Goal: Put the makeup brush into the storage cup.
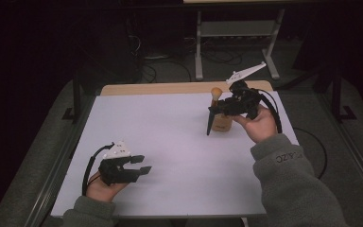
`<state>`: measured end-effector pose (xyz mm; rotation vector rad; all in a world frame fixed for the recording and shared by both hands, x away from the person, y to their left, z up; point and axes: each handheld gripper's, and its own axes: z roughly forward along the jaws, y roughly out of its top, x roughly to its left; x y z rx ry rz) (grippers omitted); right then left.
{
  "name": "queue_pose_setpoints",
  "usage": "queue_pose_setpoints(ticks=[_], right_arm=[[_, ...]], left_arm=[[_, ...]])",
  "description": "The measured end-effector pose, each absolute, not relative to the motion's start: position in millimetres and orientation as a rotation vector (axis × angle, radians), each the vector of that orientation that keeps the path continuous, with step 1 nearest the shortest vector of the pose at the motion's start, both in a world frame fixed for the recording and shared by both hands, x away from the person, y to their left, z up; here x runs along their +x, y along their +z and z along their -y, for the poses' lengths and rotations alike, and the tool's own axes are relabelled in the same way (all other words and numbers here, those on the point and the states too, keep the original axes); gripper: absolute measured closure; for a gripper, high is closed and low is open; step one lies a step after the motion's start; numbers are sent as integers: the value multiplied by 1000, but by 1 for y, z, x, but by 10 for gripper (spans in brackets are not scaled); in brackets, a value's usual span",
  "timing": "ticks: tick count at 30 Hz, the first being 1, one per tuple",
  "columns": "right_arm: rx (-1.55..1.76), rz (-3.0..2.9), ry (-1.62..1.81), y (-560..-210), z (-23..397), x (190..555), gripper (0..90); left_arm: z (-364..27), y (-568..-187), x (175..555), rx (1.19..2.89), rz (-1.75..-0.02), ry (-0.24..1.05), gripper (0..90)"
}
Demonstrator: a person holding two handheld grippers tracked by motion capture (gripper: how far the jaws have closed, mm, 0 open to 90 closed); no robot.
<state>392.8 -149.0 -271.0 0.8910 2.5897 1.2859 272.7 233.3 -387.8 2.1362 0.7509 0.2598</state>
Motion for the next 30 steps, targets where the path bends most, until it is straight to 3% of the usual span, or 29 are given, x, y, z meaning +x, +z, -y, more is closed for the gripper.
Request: queue_pose_setpoints(ticks=[30], right_arm=[[1124, -2426, 1206, -248, 186, 454, 706]], left_arm=[[-238, -387, 275, 2119, -765, 273, 482]])
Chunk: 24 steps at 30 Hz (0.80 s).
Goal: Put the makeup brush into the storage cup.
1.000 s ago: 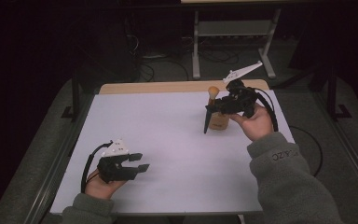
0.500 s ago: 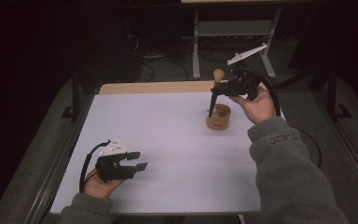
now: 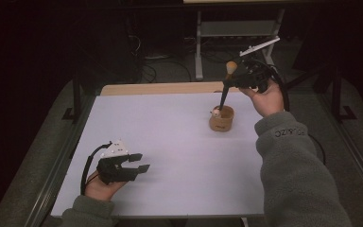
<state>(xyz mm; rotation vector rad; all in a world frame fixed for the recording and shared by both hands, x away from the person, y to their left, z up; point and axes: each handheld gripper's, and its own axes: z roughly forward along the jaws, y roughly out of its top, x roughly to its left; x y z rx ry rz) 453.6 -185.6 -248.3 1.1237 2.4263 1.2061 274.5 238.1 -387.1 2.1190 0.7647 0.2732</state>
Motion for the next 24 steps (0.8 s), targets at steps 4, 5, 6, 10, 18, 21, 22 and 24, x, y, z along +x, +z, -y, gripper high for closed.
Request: queue_pose_setpoints(ticks=[4, 5, 6, 10, 18, 21, 22, 24], right_arm=[[1150, -2413, 1206, -250, 189, 457, 706], [1163, -2409, 1199, -251, 191, 459, 706], [1169, -2410, 1188, -252, 192, 460, 706], [1204, -2398, 1170, -258, 194, 466, 706], [1236, -2385, 1148, -265, 195, 472, 706], [1243, -2374, 1149, -269, 195, 473, 706], [1249, -2374, 1144, -270, 196, 473, 705], [1252, -2376, 1130, -273, 196, 474, 706]], left_arm=[[-238, -387, 274, 2113, -773, 273, 481], [-238, -387, 274, 2112, -772, 273, 481], [-238, -387, 274, 2112, -772, 273, 480], [-239, -387, 275, 2112, -766, 278, 478], [-240, -387, 275, 2110, -768, 279, 476], [-240, -387, 275, 2105, -772, 278, 474], [-240, -387, 275, 2107, -769, 279, 473], [-240, -387, 275, 2106, -771, 279, 472]])
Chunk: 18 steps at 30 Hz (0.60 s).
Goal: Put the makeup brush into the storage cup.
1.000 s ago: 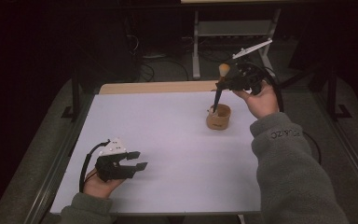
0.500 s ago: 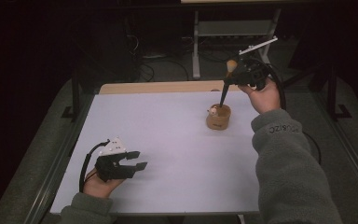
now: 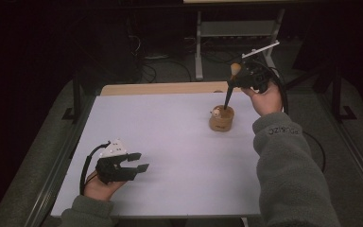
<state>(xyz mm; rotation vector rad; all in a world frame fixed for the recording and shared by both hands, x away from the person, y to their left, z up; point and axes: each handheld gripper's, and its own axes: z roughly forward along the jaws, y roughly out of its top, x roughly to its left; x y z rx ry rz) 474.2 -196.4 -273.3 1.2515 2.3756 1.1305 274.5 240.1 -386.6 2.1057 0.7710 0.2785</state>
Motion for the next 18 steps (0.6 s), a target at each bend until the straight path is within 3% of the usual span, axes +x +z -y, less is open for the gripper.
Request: queue_pose_setpoints(ticks=[18], right_arm=[[1296, -2360, 1107, -297, 198, 476, 705]], left_arm=[[-241, -386, 275, 2108, -775, 285, 463]])
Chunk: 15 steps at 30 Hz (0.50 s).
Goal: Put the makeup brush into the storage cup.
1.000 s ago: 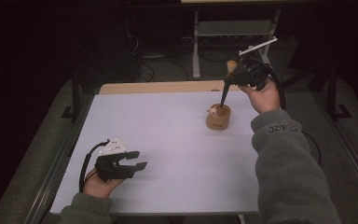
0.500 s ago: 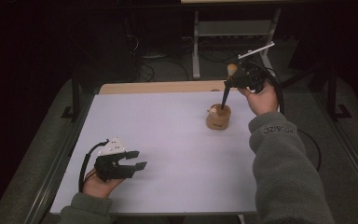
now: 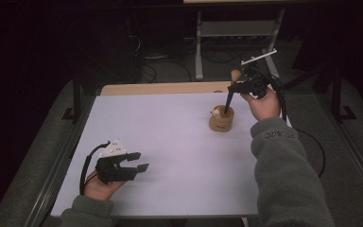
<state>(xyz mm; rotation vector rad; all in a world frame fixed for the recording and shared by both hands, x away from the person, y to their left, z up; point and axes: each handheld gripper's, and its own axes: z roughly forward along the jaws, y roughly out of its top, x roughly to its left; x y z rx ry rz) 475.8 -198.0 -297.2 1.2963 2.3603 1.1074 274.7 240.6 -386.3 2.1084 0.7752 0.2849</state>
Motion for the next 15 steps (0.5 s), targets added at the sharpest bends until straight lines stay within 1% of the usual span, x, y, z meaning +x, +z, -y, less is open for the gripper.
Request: queue_pose_setpoints(ticks=[15], right_arm=[[1344, -2342, 1121, -316, 199, 475, 705]], left_arm=[[-241, -386, 275, 2106, -773, 291, 458]])
